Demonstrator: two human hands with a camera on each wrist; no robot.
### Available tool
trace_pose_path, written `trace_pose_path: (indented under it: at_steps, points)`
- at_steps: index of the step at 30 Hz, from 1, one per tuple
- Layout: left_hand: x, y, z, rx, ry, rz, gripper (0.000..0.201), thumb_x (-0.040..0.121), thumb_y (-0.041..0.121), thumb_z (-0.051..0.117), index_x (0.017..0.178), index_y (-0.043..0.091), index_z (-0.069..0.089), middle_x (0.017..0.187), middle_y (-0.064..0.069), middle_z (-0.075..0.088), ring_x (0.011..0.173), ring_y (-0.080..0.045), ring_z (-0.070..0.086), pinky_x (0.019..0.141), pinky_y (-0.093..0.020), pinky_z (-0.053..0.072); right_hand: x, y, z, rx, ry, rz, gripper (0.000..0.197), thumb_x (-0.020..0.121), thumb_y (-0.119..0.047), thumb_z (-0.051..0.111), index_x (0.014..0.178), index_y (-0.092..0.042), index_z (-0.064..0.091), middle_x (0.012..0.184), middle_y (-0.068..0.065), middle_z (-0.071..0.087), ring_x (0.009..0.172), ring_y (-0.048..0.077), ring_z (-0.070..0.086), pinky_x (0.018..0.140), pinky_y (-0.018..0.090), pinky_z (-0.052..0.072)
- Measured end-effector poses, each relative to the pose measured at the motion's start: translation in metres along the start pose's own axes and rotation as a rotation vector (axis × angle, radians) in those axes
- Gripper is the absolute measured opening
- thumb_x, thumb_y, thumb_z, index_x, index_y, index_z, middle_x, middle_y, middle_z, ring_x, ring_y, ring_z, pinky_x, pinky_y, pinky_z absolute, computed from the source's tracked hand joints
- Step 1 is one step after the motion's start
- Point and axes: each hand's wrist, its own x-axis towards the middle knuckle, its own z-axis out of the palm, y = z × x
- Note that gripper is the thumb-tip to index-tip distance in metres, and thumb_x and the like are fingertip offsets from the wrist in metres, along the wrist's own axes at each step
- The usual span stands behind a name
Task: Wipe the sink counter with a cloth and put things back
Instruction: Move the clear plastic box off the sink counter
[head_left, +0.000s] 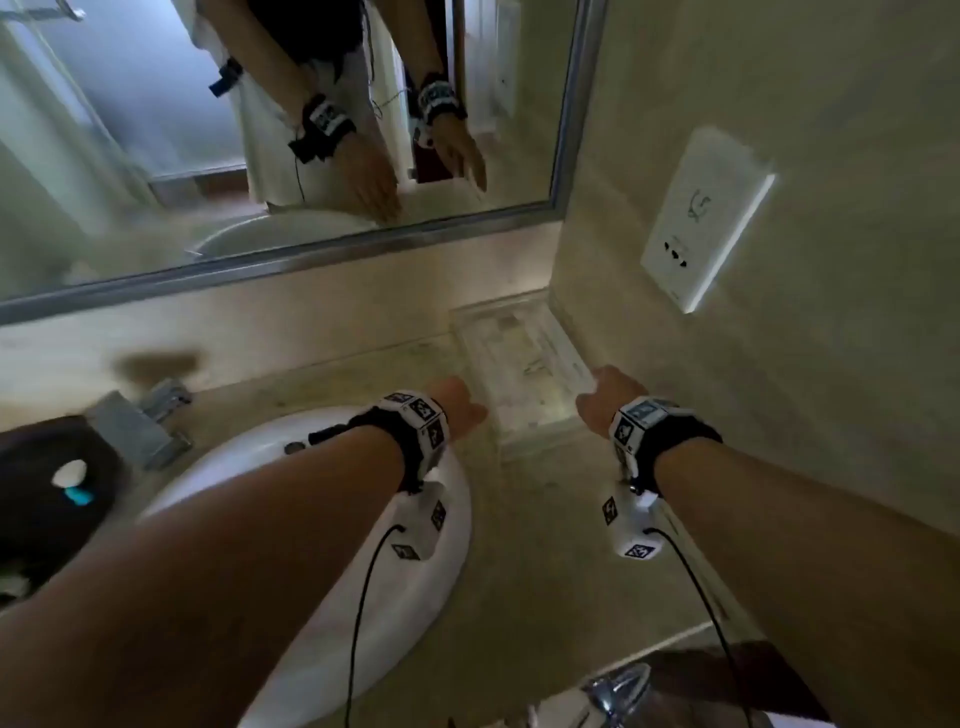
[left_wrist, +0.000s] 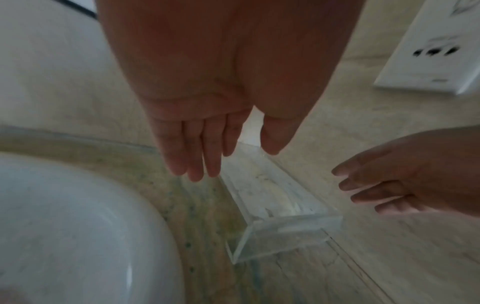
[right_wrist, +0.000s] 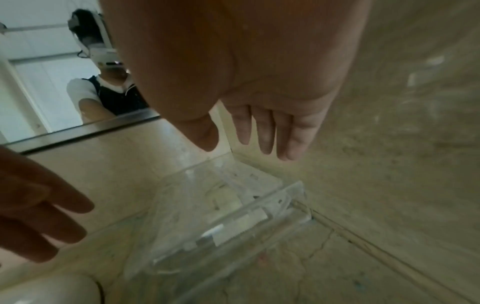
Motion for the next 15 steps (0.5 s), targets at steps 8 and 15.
trace_pose_path:
  at_steps: [8, 15]
  points:
    - [0.044, 0.019, 0.023, -0.295, -0.066, -0.279, 0.04, 0.094, 0.032, 0.055, 0.064, 0.019, 0.033, 0.067, -0.002, 0.036, 0.056, -0.014, 0.036, 0.056, -0.024, 0.036, 0.032, 0.012, 0.016, -0.024, -0.027, 0.069, 0.063, 0.091, -0.02, 0.047, 0.148, -0.009, 0.022, 0.153, 0.014, 0.024, 0.138, 0.031, 0.032, 0.109, 0.037, 0.033]
    - [0.068, 0.027, 0.036, -0.73, -0.122, -0.354, 0.033, 0.084, 0.023, 0.07, 0.103, -0.003, 0.06, 0.088, -0.012, 0.058, 0.091, -0.029, 0.059, 0.093, -0.043, 0.051, 0.044, 0.01, 0.031, -0.036, -0.031, 0.078, 0.066, 0.089, -0.023, 0.048, 0.148, -0.011, 0.02, 0.151, 0.019, 0.022, 0.14, 0.035, 0.022, 0.109, 0.045, 0.036]
